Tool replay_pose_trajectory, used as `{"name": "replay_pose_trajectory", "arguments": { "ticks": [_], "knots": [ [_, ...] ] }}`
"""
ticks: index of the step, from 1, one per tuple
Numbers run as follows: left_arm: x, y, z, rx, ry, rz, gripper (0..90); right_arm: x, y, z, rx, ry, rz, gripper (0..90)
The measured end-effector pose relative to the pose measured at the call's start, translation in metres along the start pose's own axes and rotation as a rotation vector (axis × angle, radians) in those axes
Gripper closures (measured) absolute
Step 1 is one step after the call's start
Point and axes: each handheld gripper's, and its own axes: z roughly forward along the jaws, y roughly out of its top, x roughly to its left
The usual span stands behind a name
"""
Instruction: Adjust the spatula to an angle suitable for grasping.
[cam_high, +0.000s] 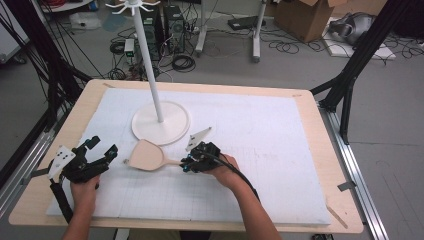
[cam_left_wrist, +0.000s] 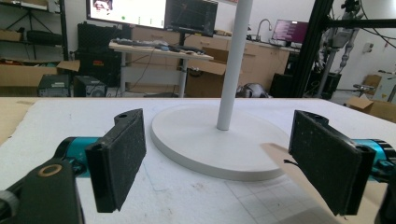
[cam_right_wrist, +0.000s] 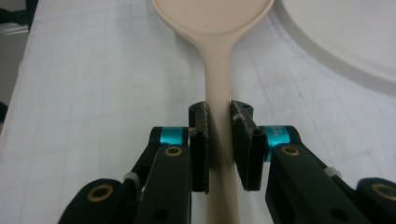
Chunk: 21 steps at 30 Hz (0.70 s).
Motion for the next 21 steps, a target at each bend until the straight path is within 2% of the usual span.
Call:
{"name": "replay_pose_trajectory", "arguments": {
  "ticks": [13,21],
  "knots": [
    [-0.002,0.000,0.001,0.011,0.007,0.015,19.7,-0.001,-0.045,-0.042,-0.034,0.004,0.023,78.3],
    [-0.002,0.000,0.002,0.015,0.009,0.014,19.7,-0.008,-0.069,-0.061,-0.021,0.020,0.027,78.2]
  ]
}}
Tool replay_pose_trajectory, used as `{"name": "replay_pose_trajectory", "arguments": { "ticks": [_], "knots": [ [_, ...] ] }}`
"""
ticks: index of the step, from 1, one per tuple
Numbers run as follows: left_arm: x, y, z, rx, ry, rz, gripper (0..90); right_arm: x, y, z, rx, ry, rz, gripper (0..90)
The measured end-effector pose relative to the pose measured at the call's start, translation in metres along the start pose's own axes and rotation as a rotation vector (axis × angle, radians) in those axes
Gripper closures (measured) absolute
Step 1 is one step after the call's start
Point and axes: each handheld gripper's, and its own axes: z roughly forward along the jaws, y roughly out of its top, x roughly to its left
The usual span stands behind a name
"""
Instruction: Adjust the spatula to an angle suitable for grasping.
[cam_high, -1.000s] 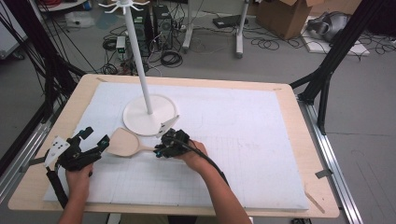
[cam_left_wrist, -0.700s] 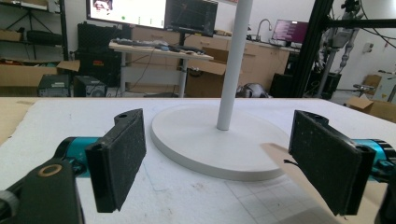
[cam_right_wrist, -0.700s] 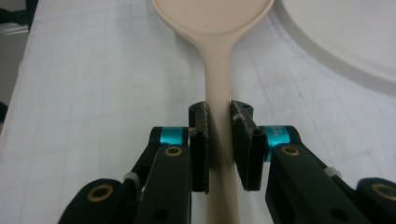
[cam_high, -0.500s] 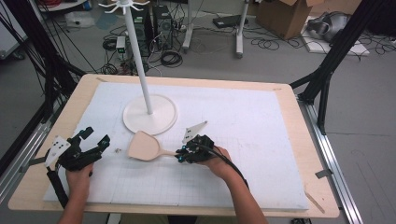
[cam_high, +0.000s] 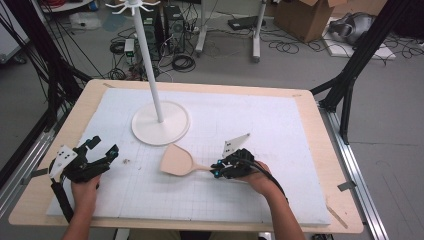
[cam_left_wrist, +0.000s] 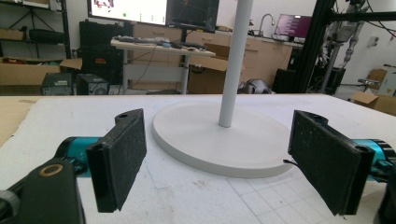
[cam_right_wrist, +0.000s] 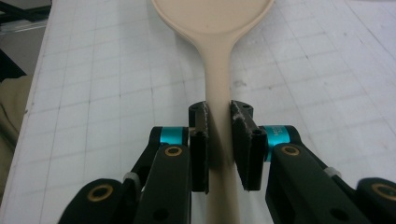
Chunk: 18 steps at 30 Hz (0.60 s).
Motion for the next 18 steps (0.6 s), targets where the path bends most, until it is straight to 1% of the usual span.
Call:
{"name": "replay_pose_trajectory", "arguments": {
  "ticks": [4,6,7,10,12,13,14,15,18],
  "knots": [
    [0.000,0.000,0.000,0.007,0.003,0.008,19.8,0.000,-0.002,-0.001,0.005,0.016,-0.014,78.2],
    [0.000,0.000,0.000,0.010,0.002,0.007,19.9,0.000,-0.001,0.002,0.011,0.042,-0.036,78.2],
    [0.000,0.000,0.001,0.007,0.004,0.009,19.9,0.000,-0.001,0.002,0.011,0.042,-0.036,78.2],
    [-0.001,0.000,0.001,0.008,0.004,0.008,20.0,0.000,0.000,0.008,0.023,0.072,-0.065,78.2],
    [-0.001,0.000,0.001,0.009,0.003,0.008,20.2,0.001,0.001,0.015,0.047,0.103,-0.089,78.2],
    [-0.001,0.000,0.001,0.009,0.003,0.008,20.2,0.001,0.001,0.015,0.047,0.103,-0.089,78.2],
    [-0.001,0.000,0.001,0.010,0.003,0.009,20.2,0.001,0.002,0.017,0.047,0.106,-0.102,78.2],
    [-0.001,0.000,0.001,0.012,0.005,0.010,20.2,0.001,0.003,0.018,0.046,0.116,-0.103,78.2],
    [-0.001,0.000,0.001,0.012,0.005,0.010,20.2,0.001,0.008,0.019,0.063,0.129,-0.124,78.2]
  ]
}}
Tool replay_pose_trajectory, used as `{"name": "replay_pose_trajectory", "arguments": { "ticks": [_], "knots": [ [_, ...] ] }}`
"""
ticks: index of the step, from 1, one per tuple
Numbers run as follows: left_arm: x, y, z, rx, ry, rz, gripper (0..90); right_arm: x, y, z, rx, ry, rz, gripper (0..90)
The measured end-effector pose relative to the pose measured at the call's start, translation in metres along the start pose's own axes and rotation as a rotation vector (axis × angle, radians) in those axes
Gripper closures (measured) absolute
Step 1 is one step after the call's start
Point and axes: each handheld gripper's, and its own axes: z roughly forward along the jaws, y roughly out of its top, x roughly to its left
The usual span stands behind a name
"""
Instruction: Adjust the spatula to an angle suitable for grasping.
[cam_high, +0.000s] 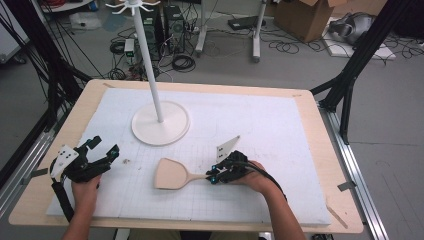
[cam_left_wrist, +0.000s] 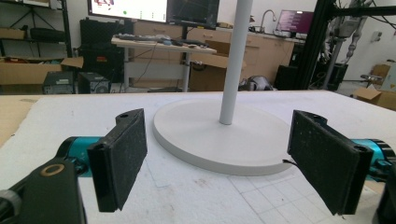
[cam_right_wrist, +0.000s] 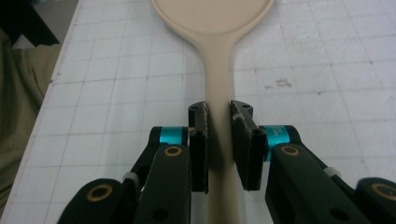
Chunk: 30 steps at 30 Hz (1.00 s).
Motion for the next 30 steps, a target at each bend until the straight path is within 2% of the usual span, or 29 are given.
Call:
{"name": "replay_pose_trajectory", "arguments": {
  "ticks": [3,13,17,20,21,22,23,24,25,26,27,30],
  "knots": [
    [0.000,0.000,0.000,0.000,-0.002,-0.001,20.2,-0.002,0.009,0.003,0.005,0.019,-0.046,78.2],
    [0.000,0.000,0.000,0.005,-0.003,0.004,20.2,-0.006,0.031,0.020,0.023,0.109,-0.137,78.2],
    [0.000,0.000,0.000,0.004,-0.004,0.004,20.3,-0.007,0.036,0.027,0.049,0.113,-0.176,78.2],
    [0.000,0.000,0.000,0.004,-0.003,0.004,20.4,-0.007,0.036,0.028,0.057,0.102,-0.171,77.3],
    [0.000,0.000,0.000,0.004,-0.002,0.004,20.4,-0.006,0.036,0.028,0.065,0.076,-0.168,72.2],
    [0.000,0.000,0.000,0.004,-0.002,0.004,20.4,-0.007,0.036,0.025,0.034,0.002,-0.120,52.9],
    [0.000,0.000,0.000,0.005,-0.002,0.005,20.4,-0.007,0.035,0.020,0.014,-0.025,-0.089,49.2],
    [0.000,0.000,0.000,0.005,-0.001,0.005,20.4,-0.007,0.035,0.020,0.014,-0.025,-0.089,49.2],
    [0.000,0.000,0.000,0.006,-0.002,0.007,20.4,-0.006,0.034,0.015,-0.022,-0.060,-0.071,47.5],
    [0.000,0.000,0.000,0.005,-0.003,0.004,20.4,-0.004,0.031,0.007,-0.058,-0.104,-0.041,41.4],
    [0.000,0.000,0.000,0.006,-0.003,0.006,20.4,-0.002,0.029,-0.001,-0.087,-0.141,0.009,37.1],
    [-0.001,0.000,0.000,0.003,0.004,0.009,19.8,0.008,0.011,-0.031,-0.202,-0.270,0.116,33.9]
  ]
}}
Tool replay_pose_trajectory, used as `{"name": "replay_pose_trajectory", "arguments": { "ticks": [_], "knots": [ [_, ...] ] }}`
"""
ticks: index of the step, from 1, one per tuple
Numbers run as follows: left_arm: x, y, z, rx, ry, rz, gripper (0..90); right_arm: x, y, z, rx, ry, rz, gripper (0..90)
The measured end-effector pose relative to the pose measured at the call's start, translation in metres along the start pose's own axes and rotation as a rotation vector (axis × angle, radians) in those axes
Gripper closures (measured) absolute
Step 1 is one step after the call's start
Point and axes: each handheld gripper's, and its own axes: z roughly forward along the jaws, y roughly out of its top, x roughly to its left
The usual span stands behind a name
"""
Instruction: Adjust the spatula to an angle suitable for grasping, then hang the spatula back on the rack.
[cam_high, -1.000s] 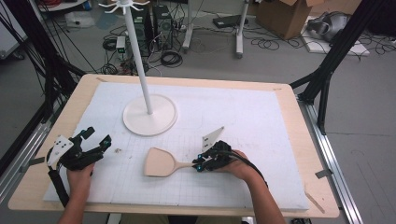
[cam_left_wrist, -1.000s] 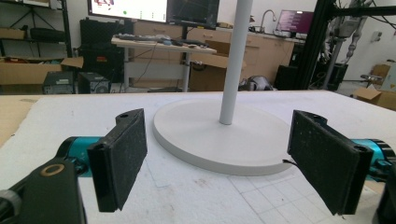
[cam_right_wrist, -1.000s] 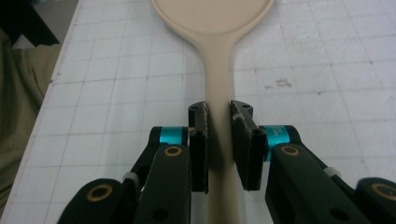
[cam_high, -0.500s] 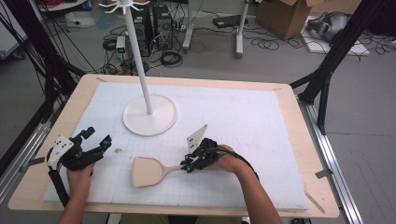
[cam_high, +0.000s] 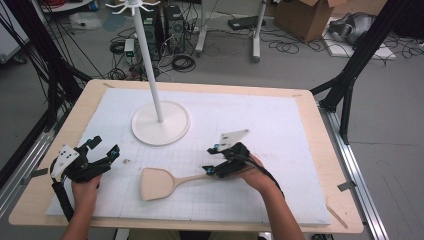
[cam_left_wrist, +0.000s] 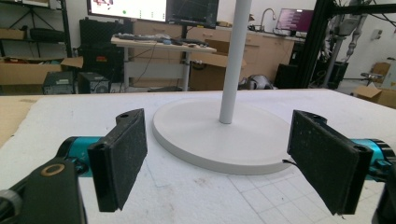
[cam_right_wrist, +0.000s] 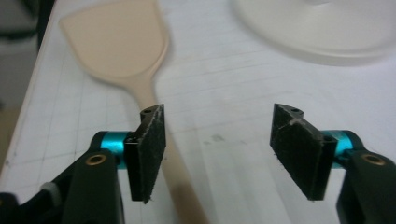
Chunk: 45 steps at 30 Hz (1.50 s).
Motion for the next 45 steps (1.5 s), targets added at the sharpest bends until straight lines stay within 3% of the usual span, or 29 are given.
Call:
{"name": "replay_pose_trajectory", "arguments": {
  "ticks": [1,2,3,4,6,7,9,10,11,13,14,16,22,27,34,40,43,45],
  "knots": [
    [0.000,0.000,0.000,0.003,-0.002,0.000,19.2,0.000,-0.007,-0.012,-0.029,-0.051,0.038,31.6],
    [0.001,0.000,0.000,0.002,-0.006,-0.003,18.4,0.000,-0.024,-0.035,-0.068,-0.146,0.095,30.3],
    [0.001,0.000,0.000,0.002,-0.005,-0.008,18.4,0.000,-0.024,-0.035,-0.068,-0.146,0.095,30.3],
    [0.001,0.001,0.000,0.005,-0.003,-0.012,17.9,0.001,-0.031,-0.043,-0.074,-0.181,0.120,29.4],
    [0.001,0.002,0.000,0.013,-0.008,-0.029,17.1,0.002,-0.063,-0.075,-0.106,-0.317,0.217,27.7],
    [0.001,0.004,0.000,0.005,-0.005,-0.040,17.1,0.002,-0.063,-0.075,-0.106,-0.317,0.217,27.7],
    [-0.002,0.010,-0.002,-0.008,-0.007,-0.042,17.2,0.004,-0.089,-0.097,-0.114,-0.418,0.312,23.6],
    [-0.004,0.013,-0.002,-0.004,-0.011,-0.033,17.2,0.005,-0.096,-0.103,-0.117,-0.450,0.327,23.5],
    [-0.006,0.016,-0.001,0.005,-0.017,-0.019,17.2,0.005,-0.096,-0.103,-0.117,-0.450,0.327,23.5],
    [-0.008,0.020,0.001,0.024,-0.036,-0.013,17.1,0.009,-0.110,-0.113,-0.117,-0.519,0.343,24.4],
    [-0.009,0.021,0.002,0.032,-0.048,-0.012,17.1,0.009,-0.110,-0.113,-0.117,-0.519,0.343,24.4],
    [-0.012,0.022,0.004,0.043,-0.067,-0.010,16.9,0.012,-0.115,-0.116,-0.129,-0.563,0.331,25.9],
    [-0.019,0.025,0.007,0.065,-0.089,0.002,17.0,0.012,-0.117,-0.118,-0.124,-0.572,0.346,25.8],
    [-0.028,0.028,0.014,0.125,-0.151,0.023,17.5,0.013,-0.112,-0.121,-0.123,-0.567,0.328,25.8],
    [-0.045,0.041,0.024,0.187,-0.282,0.033,16.9,0.012,-0.113,-0.116,-0.114,-0.559,0.337,25.7],
    [-0.064,0.051,0.035,0.246,-0.435,0.027,21.3,0.009,-0.111,-0.111,-0.091,-0.527,0.344,25.6],
    [-0.076,0.054,0.042,0.276,-0.530,0.054,21.6,0.008,-0.111,-0.108,-0.078,-0.519,0.329,25.5],
    [-0.086,0.054,0.047,0.295,-0.560,0.066,22.2,0.008,-0.112,-0.107,-0.077,-0.515,0.329,25.4]
  ]
}}
